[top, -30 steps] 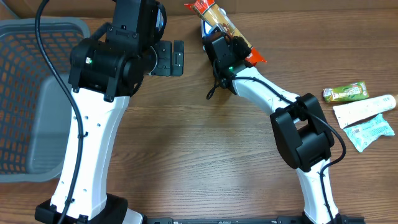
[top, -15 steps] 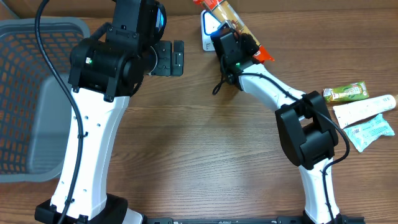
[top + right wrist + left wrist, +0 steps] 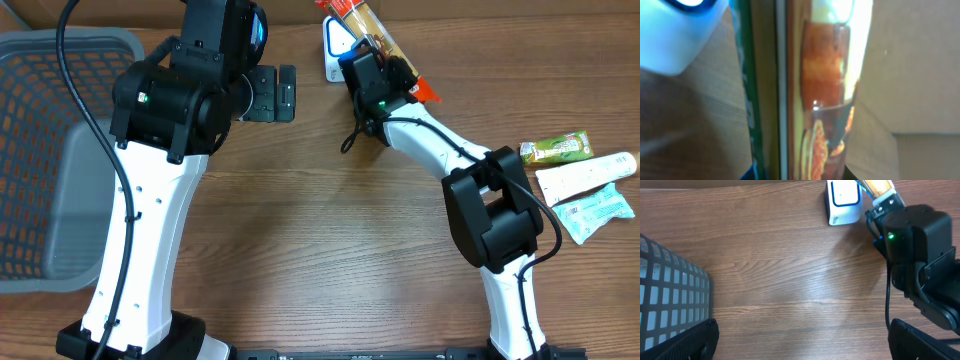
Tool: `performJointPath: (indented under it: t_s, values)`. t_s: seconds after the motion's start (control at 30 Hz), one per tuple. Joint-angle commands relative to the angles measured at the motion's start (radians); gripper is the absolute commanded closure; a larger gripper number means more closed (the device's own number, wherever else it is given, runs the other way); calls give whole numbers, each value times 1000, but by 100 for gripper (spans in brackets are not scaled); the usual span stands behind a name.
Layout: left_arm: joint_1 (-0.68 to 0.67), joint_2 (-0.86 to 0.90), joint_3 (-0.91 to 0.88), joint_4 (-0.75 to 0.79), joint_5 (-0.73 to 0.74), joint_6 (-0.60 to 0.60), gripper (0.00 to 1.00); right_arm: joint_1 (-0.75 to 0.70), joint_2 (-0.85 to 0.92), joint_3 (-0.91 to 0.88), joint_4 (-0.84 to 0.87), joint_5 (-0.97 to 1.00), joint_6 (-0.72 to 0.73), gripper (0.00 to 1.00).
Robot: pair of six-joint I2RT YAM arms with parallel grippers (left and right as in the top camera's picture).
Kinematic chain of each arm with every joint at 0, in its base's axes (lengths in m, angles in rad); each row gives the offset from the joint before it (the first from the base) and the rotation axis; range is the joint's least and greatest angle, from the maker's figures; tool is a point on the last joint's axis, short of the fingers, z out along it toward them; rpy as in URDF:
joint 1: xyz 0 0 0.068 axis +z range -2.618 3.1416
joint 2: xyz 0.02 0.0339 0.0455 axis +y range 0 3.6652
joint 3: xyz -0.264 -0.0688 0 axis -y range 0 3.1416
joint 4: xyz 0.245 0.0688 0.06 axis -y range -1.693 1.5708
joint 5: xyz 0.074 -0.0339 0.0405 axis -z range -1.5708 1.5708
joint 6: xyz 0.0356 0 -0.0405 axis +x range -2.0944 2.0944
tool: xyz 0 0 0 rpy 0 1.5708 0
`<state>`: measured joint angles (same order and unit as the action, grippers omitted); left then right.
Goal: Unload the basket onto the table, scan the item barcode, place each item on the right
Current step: 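Hold the pasta pack in front of the scanner with the right gripper, then carry the pasta pack right and release it by the other items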
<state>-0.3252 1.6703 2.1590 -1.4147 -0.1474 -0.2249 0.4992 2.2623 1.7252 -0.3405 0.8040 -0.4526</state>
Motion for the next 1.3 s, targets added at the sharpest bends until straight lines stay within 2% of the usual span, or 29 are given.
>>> performJointPath:
  t_s: [0.0, 0.13, 0.27, 0.47, 0.57, 0.73, 0.87, 1.17, 1.27]
  values:
    - [4, 5, 3, 1, -10, 19, 0, 21, -159, 42, -93, -48, 172, 97]
    - [4, 5, 3, 1, -10, 19, 1, -47, -372, 42, -368, -456, 407, 96]
    - [4, 5, 3, 1, -10, 19, 1, -154, -515, 42, -518, -739, 523, 96]
    - [4, 5, 3, 1, -10, 19, 0, -435, -634, 42, -737, -970, 682, 96]
    - [4, 5, 3, 1, -10, 19, 0, -576, -632, 31, -797, -973, 794, 96]
    - [4, 5, 3, 1, -10, 19, 1, -780, -631, -81, -773, -892, 1036, 96]
    - [4, 5, 3, 1, -10, 19, 0, -879, -631, -205, -727, -809, 1245, 96]
    - [5, 5, 3, 1, -10, 19, 0, -909, -631, -500, -369, -774, 1196, 96]
    - [5, 5, 3, 1, -9, 19, 0, -909, -631, -540, -334, -775, 1196, 72]
